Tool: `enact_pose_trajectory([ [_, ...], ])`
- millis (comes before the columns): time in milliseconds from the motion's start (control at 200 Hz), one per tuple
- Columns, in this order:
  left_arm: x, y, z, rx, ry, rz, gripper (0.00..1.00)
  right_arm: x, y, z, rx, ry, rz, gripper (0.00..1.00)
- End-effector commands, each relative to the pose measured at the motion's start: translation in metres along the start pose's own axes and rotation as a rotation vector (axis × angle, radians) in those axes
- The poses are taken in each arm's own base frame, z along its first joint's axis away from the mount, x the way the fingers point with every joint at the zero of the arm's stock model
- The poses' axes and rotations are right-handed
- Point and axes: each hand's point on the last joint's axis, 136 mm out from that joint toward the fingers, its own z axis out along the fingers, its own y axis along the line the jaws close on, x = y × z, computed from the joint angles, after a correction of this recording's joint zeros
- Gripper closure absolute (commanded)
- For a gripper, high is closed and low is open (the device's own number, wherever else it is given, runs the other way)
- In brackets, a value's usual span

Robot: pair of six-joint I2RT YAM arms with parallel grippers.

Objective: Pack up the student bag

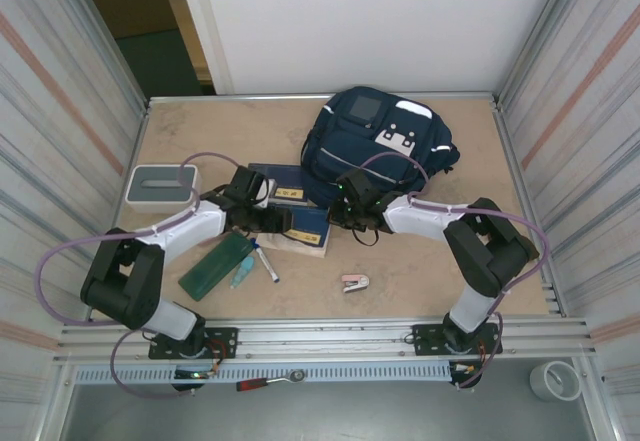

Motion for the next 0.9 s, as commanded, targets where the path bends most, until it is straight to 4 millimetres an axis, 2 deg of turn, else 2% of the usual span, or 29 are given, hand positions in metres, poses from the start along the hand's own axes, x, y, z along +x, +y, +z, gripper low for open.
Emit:
enact_pose_trajectory([
  [0,-0.004,0.009,-0.010,-0.042,-0.051,-0.003,0.27,-0.018,0.035,-0.025,-0.113,-0.079,-0.053,1.00],
  [321,-0.021,0.017,-0.034,-0.052,-0.156,-0.021,0.23,-0.036,0.049,-0.062,-0.105,-0.143,-0.245,1.00],
  [401,-0.022,0.016,-0.036,-0.045,-0.164,-0.019,0.22,-0.036,0.041,-0.065,-0.071,-0.099,-0.250,1.00],
  [471,-0.019,0.017,-0.033,-0.049,-0.148,-0.020,0.22,-0.026,0.027,-0.062,-0.029,-0.056,-0.226,1.00],
  [581,-0.013,0.019,-0.022,-0.054,-0.096,-0.020,0.22,-0.002,0.017,-0.053,-0.013,-0.010,-0.157,0.59],
  [646,-0.010,0.017,-0.014,-0.040,-0.060,-0.016,0.22,0.011,0.020,-0.046,-0.020,-0.004,-0.128,0.45],
  [736,-0.007,0.016,-0.003,-0.039,-0.010,-0.012,0.23,0.020,0.019,-0.035,0.007,-0.017,-0.091,0.36],
  [892,0.002,0.019,0.006,-0.061,0.036,-0.012,0.24,0.035,0.017,-0.018,0.013,-0.003,-0.007,0.35],
])
